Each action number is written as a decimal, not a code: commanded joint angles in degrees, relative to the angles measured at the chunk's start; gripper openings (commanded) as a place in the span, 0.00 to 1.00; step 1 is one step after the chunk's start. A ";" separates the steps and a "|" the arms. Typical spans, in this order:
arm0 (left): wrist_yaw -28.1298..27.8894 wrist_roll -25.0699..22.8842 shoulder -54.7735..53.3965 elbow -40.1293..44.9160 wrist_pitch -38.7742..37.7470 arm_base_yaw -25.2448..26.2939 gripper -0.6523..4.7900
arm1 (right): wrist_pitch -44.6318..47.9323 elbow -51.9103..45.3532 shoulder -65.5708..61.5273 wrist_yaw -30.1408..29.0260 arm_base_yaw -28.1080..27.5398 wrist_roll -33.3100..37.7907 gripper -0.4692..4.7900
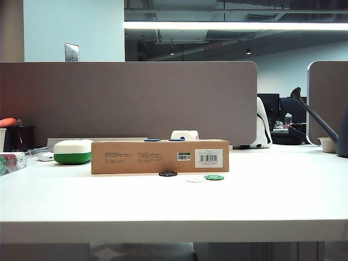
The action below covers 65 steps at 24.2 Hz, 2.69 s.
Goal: Push the chip, whose value equals the sum of all the chip values on the rectangular box, forward next to the box.
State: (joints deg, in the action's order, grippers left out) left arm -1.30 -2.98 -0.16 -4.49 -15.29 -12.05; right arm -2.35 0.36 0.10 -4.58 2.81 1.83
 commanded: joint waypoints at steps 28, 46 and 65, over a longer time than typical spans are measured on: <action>-8.76 3.23 0.00 -0.17 9.84 7.17 0.11 | 0.87 -0.28 0.00 -0.07 -0.04 0.07 0.09; -1.40 1.90 0.00 -0.17 12.61 11.47 0.11 | 0.87 -0.28 0.00 -0.07 -0.09 0.07 0.09; -1.44 -1.09 0.02 -0.17 12.37 11.47 0.11 | 0.87 -0.28 0.00 -0.07 -0.09 0.04 0.09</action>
State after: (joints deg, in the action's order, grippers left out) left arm -3.01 -3.86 -0.16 -4.49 -3.66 -0.62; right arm -2.37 0.36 0.10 -4.58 2.79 1.83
